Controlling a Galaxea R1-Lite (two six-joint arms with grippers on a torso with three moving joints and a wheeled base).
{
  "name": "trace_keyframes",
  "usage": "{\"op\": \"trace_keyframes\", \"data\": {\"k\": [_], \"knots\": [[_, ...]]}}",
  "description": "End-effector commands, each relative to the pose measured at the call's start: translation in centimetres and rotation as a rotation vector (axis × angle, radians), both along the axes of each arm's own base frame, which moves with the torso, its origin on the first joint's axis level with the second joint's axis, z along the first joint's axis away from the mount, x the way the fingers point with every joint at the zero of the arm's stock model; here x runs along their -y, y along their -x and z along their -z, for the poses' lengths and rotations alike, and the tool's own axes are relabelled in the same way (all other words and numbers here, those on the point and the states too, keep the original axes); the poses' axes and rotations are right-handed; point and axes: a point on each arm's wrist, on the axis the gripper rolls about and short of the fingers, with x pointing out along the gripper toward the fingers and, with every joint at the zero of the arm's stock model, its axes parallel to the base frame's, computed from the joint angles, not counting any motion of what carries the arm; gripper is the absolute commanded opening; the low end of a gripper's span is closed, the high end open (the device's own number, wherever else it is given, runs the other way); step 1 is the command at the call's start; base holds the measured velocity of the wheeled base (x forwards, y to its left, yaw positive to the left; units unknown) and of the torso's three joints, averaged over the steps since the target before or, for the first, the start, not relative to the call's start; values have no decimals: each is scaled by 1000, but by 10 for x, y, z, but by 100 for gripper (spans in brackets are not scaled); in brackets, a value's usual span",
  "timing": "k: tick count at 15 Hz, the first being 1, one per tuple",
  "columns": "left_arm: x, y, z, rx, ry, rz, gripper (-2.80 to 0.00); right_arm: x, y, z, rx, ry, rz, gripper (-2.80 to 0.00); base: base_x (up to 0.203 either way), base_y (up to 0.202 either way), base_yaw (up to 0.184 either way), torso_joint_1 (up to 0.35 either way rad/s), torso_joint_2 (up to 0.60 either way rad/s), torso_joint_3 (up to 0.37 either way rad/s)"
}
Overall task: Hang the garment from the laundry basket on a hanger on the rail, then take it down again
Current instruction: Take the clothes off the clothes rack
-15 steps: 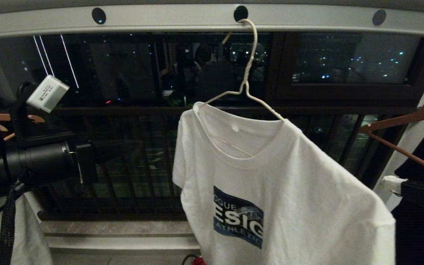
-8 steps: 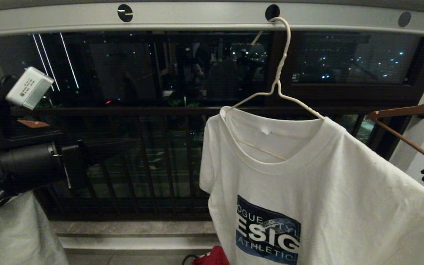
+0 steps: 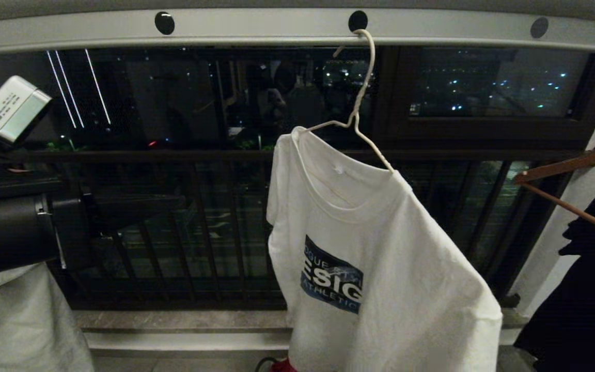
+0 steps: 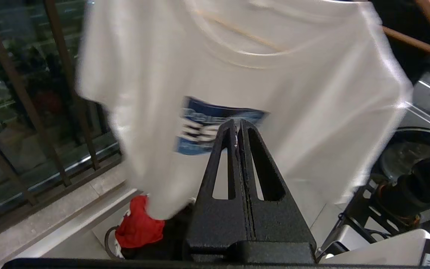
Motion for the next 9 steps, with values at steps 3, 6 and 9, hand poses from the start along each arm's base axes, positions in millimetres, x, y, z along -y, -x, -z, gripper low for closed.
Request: {"op": "trace_keyframes", "data": {"k": [3,6,9], "knots": [[7,5,1,-3,4,50,-280,-2,0,3,-13,1,-76,-280,0,0,0,0,0,0],[18,2,9,-60,8,96,-280,-7,-5,4,-33,27,-103,-280,0,0,0,0,0,0],[23,-15,19,-109,-15,29,-280,-14,-15,8,-75,66,-108,-280,0,0,0,0,0,0]]}}
